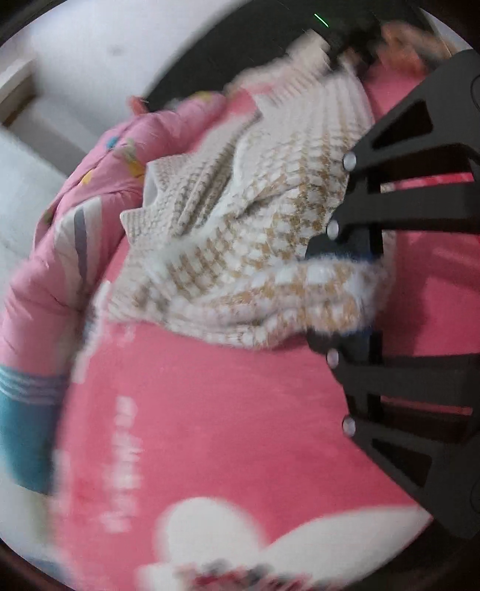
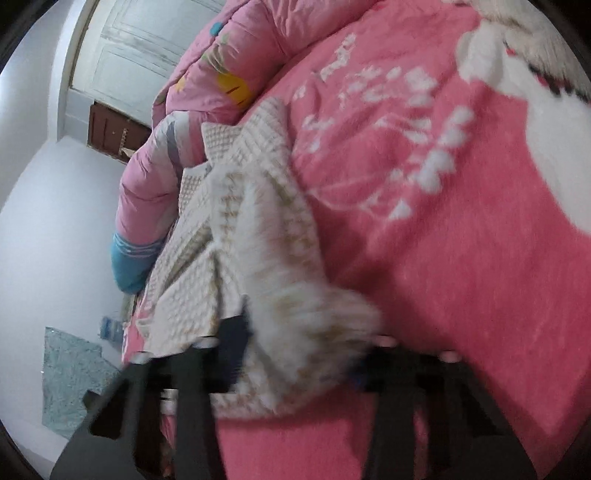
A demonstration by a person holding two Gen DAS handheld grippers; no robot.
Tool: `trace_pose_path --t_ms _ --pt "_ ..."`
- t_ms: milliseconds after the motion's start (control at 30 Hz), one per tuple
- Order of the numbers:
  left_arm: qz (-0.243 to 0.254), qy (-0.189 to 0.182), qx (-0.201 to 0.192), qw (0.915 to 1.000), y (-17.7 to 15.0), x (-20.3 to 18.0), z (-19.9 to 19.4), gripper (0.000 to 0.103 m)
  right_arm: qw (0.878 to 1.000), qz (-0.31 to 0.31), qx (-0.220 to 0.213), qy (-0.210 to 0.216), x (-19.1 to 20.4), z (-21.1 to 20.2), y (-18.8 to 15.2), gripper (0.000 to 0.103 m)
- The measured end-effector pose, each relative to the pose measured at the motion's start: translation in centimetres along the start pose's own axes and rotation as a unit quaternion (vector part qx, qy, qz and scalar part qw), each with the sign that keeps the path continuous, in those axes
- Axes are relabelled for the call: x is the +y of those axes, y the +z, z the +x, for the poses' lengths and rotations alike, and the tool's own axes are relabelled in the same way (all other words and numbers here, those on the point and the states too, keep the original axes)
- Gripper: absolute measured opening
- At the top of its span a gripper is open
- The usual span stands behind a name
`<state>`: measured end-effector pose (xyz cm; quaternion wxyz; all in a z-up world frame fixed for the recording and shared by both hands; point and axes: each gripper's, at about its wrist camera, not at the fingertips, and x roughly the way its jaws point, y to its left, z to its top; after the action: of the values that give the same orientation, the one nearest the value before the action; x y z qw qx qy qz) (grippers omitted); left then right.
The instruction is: Fold large clothes
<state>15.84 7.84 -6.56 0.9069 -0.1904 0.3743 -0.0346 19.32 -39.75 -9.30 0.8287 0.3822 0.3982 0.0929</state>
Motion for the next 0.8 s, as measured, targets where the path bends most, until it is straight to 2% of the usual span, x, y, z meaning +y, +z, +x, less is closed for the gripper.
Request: trace_pose_path --t_ms 33,100,200,300,467,533,567,600,633,667,733,800 --pt "0.027 0.016 -0.011 0.9994 0.2 -1.0 -0.8 0.017 1.000 -0.018 -0.012 0.003 1.1 -0.9 0.2 0.018" --pt "0.046 0.023 -0.026 0.9984 0.8 -1.9 -2.3 0.014 0.998 -0.048 -0.036 0.008 3.1 -2.8 0.6 0.012" --pt "0.056 0.015 -0.045 0.9973 1.6 -2.7 -5.4 0.013 0.995 -0.082 -0.057 0.009 5.2 -5.7 0.4 0.010" --pt "0.056 0.001 -0.046 0.9973 1.2 -2.5 -8.1 0.013 0.994 -0.096 -0.056 0.019 5.8 -8.6 -0.6 0.010" --pt "0.040 -0.035 -0.004 0.9986 -2.4 -0.6 -12.8 0.014 0.996 -0.083 -0.017 0.038 3.7 -12.4 -3.5 0.010" --pt "0.015 -0.048 0.028 0.9983 -4.3 1.0 -12.5 0.020 0.997 -0.064 0.033 0.032 1.2 -11.7 -4.7 0.016" --pt "0.018 -0.037 0.046 0.9981 -5.4 1.8 -11.7 0.028 0.997 -0.051 0.065 0.005 -0.2 -10.7 -5.1 0.021" --pt "0.029 -0.004 0.054 0.9981 -6.4 2.7 -10.9 0.038 0.995 -0.047 0.085 -0.029 -1.1 -9.9 -5.4 0.030" --pt "0.035 0.022 0.059 0.9974 -7.0 3.4 -10.5 0.044 0.990 -0.044 0.106 -0.085 -2.6 -9.2 -5.5 0.036" --pt "0.033 0.051 0.062 0.9962 -7.5 4.5 -10.1 0.048 0.988 -0.034 0.114 -0.094 -3.8 -9.2 -5.5 0.039" --pt "-0.006 0.078 0.053 0.9955 -7.4 7.1 -10.9 0.046 0.993 -0.008 0.101 -0.062 -4.4 -10.4 -4.8 0.042" --pt "-0.034 0.084 0.023 0.9956 -6.6 8.9 -12.6 0.046 0.995 -0.035 0.056 -0.081 -3.1 -12.5 -3.8 0.044"
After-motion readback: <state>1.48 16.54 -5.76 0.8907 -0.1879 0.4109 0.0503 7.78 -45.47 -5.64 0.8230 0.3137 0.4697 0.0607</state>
